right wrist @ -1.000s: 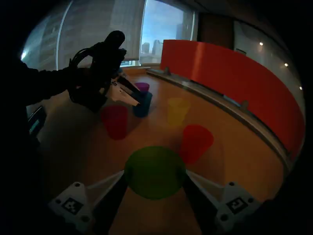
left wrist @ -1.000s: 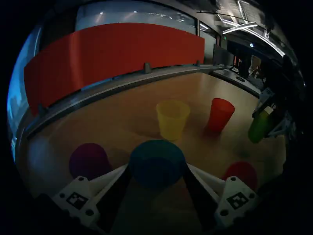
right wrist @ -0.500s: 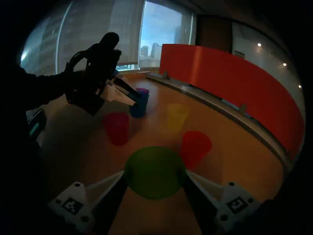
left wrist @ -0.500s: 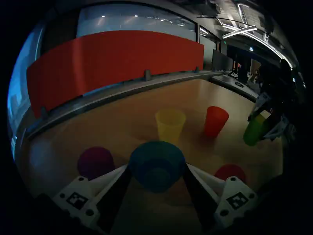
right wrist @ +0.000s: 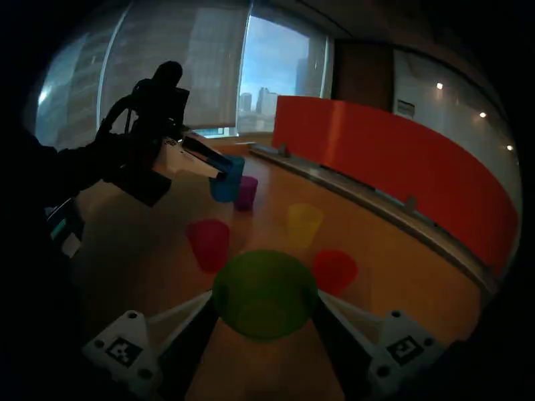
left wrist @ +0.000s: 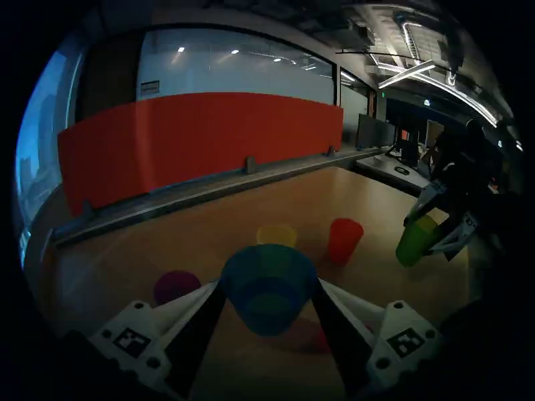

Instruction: Pour water

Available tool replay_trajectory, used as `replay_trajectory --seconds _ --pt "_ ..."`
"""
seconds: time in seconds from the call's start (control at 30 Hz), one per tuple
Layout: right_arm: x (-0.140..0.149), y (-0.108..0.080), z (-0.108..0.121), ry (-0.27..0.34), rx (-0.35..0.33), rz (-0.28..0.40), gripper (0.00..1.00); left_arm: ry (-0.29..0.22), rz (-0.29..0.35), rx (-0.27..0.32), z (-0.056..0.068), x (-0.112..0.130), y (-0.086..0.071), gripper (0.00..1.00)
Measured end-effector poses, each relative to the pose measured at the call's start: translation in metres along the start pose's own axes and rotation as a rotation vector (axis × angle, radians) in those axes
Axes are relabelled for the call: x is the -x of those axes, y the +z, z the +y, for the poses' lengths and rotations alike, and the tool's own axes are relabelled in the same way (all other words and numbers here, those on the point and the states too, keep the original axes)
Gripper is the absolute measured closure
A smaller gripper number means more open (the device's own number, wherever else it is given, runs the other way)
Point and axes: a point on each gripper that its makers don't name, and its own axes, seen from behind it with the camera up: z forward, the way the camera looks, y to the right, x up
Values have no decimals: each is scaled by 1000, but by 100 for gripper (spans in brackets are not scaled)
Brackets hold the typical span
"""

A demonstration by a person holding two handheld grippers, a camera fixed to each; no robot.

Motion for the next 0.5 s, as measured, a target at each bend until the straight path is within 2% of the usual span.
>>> replay_trajectory --seconds 0.27,0.5 --pt "-19 -8 -6 -4 -3 41 9 34 73 3 13 -31 -32 13" --pt "-36 -15 -8 0 8 85 9 32 148 13 26 -57 -59 14"
